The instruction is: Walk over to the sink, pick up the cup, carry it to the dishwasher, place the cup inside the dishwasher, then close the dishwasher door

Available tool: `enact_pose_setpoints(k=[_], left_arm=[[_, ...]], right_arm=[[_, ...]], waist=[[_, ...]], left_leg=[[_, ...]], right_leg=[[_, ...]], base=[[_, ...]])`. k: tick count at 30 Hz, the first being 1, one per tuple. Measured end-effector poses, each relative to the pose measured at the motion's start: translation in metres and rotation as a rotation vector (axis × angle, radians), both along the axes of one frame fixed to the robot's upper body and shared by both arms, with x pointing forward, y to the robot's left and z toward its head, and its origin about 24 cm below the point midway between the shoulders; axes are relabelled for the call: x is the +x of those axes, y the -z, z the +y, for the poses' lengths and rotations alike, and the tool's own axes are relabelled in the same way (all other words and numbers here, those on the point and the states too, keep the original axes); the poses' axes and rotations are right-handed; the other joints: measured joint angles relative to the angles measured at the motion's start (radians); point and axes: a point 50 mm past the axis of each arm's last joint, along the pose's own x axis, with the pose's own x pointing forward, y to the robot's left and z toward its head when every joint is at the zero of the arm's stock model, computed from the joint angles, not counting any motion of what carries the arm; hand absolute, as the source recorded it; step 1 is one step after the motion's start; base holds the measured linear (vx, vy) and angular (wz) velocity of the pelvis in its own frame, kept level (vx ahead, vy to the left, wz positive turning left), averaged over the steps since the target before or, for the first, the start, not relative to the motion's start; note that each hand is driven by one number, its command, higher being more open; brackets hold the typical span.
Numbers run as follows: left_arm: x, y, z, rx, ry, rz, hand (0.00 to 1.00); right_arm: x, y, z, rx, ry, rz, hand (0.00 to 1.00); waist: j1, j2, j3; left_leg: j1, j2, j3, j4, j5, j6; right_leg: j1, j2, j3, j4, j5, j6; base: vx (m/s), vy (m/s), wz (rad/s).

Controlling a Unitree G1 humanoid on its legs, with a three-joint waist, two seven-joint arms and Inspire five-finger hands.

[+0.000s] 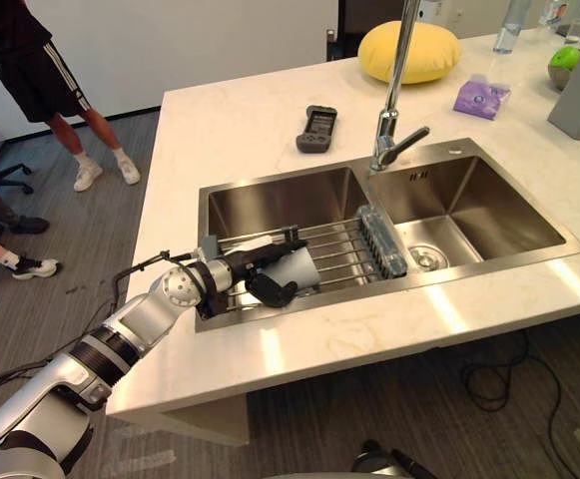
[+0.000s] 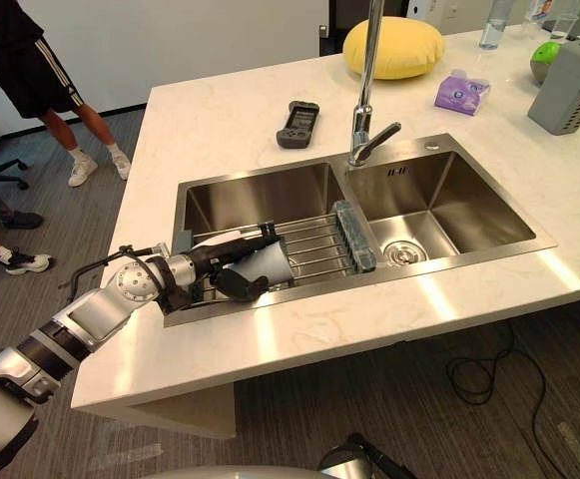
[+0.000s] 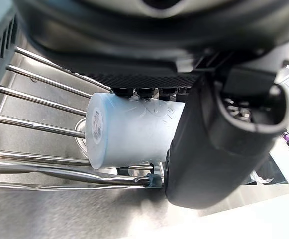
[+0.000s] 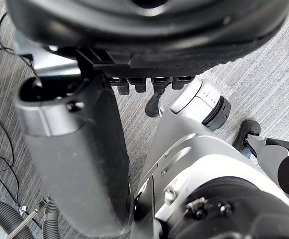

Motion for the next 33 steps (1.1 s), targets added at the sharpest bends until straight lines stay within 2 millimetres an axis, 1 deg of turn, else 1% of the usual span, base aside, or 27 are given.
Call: enact_pose_setpoints(k=[3, 11, 19, 22, 26, 31, 32, 33], left_arm=[[0.001, -0.003, -0.001, 0.007, 0.005, 0.008, 1.0], [0.003, -0.003, -0.002, 0.017, -0.024, 0.01, 1.0], [0.007, -0.005, -0.001, 0.053, -0.035, -0.031, 1.0], [0.01, -0.001, -0.001, 0.08, -0.049, -0.046, 1.0], [0.011, -0.002, 0.001, 0.087, -0.087, -0.077, 1.0], [0.015, -0.003, -0.002, 0.111, -0.126, -0.135, 1.0], [0.015, -0.003, -0.003, 0.12, -0.126, -0.145, 0.0], [0.016, -0.002, -0.003, 0.143, -0.129, -0.16, 0.0]], right_arm=[[0.0, 0.0, -0.001, -0.009, -0.003, -0.003, 1.0], [0.001, 0.0, 0.001, -0.022, -0.018, 0.008, 1.0], [0.002, 0.0, 0.0, -0.025, -0.014, 0.003, 1.0], [0.004, 0.0, 0.001, -0.02, 0.005, -0.007, 1.0], [0.005, 0.0, 0.002, -0.018, 0.026, -0.011, 1.0], [0.008, -0.002, -0.001, -0.034, 0.041, -0.028, 1.0], [0.01, -0.002, -0.002, -0.036, 0.04, -0.033, 1.0], [0.011, -0.003, -0.002, -0.039, 0.04, -0.038, 1.0]], waist=[[-0.001, 0.005, 0.003], [-0.003, 0.006, 0.004], [-0.005, 0.006, 0.01], [-0.013, 0.007, 0.014], [-0.028, 0.015, 0.026], [-0.032, 0.033, 0.052], [-0.034, 0.035, 0.058], [-0.038, 0.039, 0.066]], left_leg=[[0.0, 0.0, 0.0, 0.0, 0.0, 0.0], [0.0, 0.0, 0.005, 0.0, -0.002, -0.002], [0.001, -0.001, 0.023, 0.0, -0.007, -0.001], [0.001, -0.001, 0.025, 0.0, -0.007, -0.001], [0.002, -0.001, 0.028, 0.0, -0.008, -0.002], [0.001, -0.001, 0.034, 0.0, -0.011, -0.005], [0.001, -0.001, 0.035, 0.001, -0.011, -0.005], [-0.001, -0.001, 0.038, 0.001, -0.011, -0.004]], right_leg=[[0.0, 0.0, 0.0, 0.0, 0.0, 0.0], [-0.003, 0.0, 0.005, 0.001, -0.001, -0.001], [-0.013, 0.001, 0.022, 0.002, -0.001, -0.001], [-0.014, 0.001, 0.023, 0.002, -0.001, -0.001], [-0.015, 0.001, 0.026, 0.002, -0.001, -0.001], [-0.021, 0.001, 0.034, 0.006, 0.0, 0.0], [-0.023, 0.001, 0.036, 0.006, 0.0, 0.0], [-0.027, 0.001, 0.039, 0.006, 0.0, 0.0]], base=[[0.0, 0.0, 0.0], [-0.01, -0.005, -0.01], [-0.02, -0.017, -0.06], [0.0, -0.007, -0.01], [-0.02, -0.023, -0.01], [-0.03, -0.024, -0.05], [-0.03, -0.023, -0.06], [-0.03, -0.023, -0.07]])
